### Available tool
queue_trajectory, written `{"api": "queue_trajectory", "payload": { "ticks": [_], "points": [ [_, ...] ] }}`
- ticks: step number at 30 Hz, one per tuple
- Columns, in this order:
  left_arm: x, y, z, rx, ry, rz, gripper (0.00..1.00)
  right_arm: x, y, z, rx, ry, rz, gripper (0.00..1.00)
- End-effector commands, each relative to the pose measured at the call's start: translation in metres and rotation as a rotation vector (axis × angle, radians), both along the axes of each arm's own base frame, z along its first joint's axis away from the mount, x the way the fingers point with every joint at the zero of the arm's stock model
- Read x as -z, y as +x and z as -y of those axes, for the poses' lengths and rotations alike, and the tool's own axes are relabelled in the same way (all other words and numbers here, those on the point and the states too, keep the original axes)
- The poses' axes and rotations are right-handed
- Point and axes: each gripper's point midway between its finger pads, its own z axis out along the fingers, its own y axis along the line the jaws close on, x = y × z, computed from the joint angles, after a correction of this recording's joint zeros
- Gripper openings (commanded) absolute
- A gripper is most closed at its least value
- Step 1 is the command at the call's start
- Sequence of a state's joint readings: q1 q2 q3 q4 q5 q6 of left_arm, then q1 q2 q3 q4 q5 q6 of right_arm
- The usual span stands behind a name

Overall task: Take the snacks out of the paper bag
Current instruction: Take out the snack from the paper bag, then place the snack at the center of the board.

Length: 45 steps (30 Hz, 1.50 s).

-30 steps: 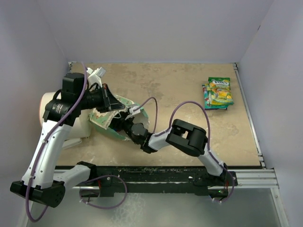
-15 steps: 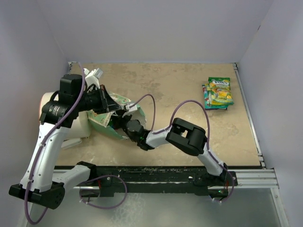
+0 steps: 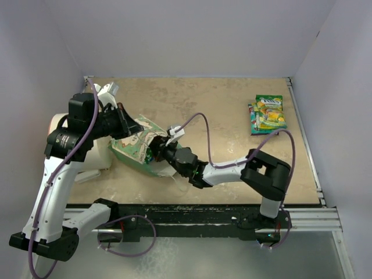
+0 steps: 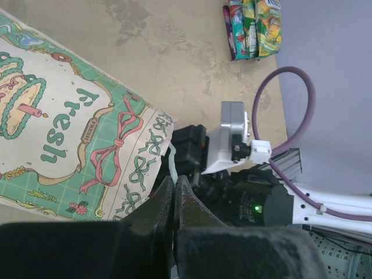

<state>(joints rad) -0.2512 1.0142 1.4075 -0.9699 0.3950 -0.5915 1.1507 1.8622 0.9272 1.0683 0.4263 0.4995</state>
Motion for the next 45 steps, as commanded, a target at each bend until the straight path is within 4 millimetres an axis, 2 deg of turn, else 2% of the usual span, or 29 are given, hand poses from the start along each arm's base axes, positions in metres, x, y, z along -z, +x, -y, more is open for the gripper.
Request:
{"api": "queue_trajectory", "payload": {
  "ticks": [1,7,12,18,20,21,24,25,26,30,34,38,42,45],
  "points": [
    [-0.03,0.012,0.0,-0.028,-0.035,0.114,0.0,-0.037,-0.009,0.028,0.011,0.033,0.02,0.0],
    [-0.043,0.019,-0.001,-0.019,-0.014,0.187,0.0,-0.028,-0.029,0.072,0.008,-0.1,-0.038,0.0],
    [-0.047,0.022,-0.004,-0.033,0.003,0.202,0.0,-0.045,-0.049,0.114,-0.002,-0.168,-0.049,0.0],
    [-0.038,0.029,-0.006,-0.042,0.031,0.179,0.0,-0.093,-0.072,0.157,-0.067,-0.283,0.046,0.0],
    [-0.037,0.03,-0.007,-0.046,0.038,0.178,0.0,-0.114,-0.078,0.171,-0.075,-0.296,0.086,0.0],
    [-0.037,0.03,-0.006,-0.044,0.034,0.175,0.0,-0.131,-0.079,0.18,-0.055,-0.284,0.096,0.0],
    [-0.034,0.026,-0.002,-0.025,0.017,0.167,0.0,-0.157,-0.068,0.216,0.112,-0.269,0.046,0.0],
    [-0.034,0.026,-0.003,-0.029,0.018,0.167,0.0,-0.155,-0.061,0.232,0.202,-0.289,0.005,0.0],
    [-0.033,0.026,-0.004,-0.035,0.021,0.17,0.0,-0.163,-0.051,0.253,0.323,-0.297,-0.022,0.0],
    [-0.036,0.026,-0.002,-0.024,0.016,0.172,0.0,-0.149,-0.026,0.303,0.61,-0.373,-0.143,0.0],
    [-0.037,0.025,0.0,-0.011,0.001,0.17,0.0,-0.116,-0.006,0.353,0.817,-0.39,-0.339,0.0],
    [-0.039,0.024,0.001,-0.008,-0.001,0.172,0.0,-0.083,-0.003,0.391,0.959,-0.444,-0.522,0.0],
    [-0.039,0.023,0.001,-0.004,-0.003,0.171,0.0,-0.054,-0.01,0.413,1.021,-0.509,-0.667,0.0],
    [-0.04,0.023,0.002,-0.003,-0.007,0.173,0.0,-0.034,-0.007,0.419,1.027,-0.576,-0.735,0.0]
  ]
}}
